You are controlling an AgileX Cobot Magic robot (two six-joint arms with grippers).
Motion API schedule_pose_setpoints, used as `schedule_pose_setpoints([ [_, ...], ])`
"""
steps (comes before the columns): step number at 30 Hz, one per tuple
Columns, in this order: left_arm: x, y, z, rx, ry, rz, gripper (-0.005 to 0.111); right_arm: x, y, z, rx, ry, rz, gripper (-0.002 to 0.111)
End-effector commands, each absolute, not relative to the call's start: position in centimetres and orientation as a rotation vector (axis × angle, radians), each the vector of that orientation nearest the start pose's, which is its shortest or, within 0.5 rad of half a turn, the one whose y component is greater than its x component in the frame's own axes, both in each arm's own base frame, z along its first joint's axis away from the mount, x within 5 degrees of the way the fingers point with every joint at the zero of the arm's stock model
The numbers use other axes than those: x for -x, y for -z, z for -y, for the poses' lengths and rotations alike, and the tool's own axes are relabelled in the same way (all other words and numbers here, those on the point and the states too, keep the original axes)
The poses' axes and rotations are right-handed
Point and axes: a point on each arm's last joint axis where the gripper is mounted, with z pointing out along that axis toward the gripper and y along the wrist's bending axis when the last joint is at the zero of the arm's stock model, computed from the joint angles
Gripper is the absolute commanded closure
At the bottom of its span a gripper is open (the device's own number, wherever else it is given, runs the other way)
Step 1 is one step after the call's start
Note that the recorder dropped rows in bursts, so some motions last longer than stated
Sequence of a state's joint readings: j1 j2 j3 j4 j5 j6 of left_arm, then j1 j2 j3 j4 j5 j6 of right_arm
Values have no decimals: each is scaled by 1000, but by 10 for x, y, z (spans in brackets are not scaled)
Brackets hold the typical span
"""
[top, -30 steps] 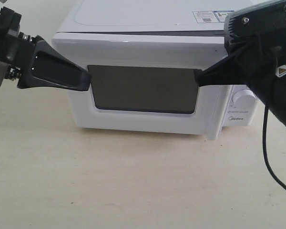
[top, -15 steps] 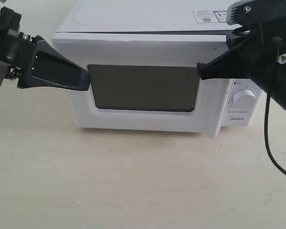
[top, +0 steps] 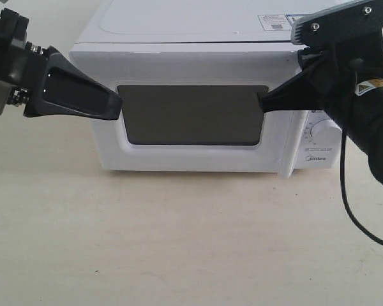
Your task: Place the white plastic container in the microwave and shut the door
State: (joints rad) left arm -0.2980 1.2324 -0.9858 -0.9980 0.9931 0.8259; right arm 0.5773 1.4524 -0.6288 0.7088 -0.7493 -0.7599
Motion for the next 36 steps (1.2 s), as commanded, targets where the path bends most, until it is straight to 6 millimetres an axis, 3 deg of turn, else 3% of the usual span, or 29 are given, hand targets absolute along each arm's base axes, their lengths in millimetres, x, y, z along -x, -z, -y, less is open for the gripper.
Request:
schedule_pose_setpoints([
  [1,-205,-337,131,-833,1030,-2165,102,-269,-249,-124,283,98,-1657,108],
  [10,-205,-337,131,-838,1034,-2167,102,-279,-264,-132,285,74,-1638,108],
  [17,-205,-336,131,-851,1023,-2164,102,-268,-280,-121,187,35,-1652,108],
  [26,-187,-341,126,-835,1022,-2130,102,-208,-320,-101,300,-136,-1621,108],
  [33,-142,-344,115,-786,1103,-2039,102,-151,-331,-63,150,-248,-1533,108],
  [36,-112,-341,107,-701,1149,-1952,102,-109,-325,-43,132,-361,-1461,108],
])
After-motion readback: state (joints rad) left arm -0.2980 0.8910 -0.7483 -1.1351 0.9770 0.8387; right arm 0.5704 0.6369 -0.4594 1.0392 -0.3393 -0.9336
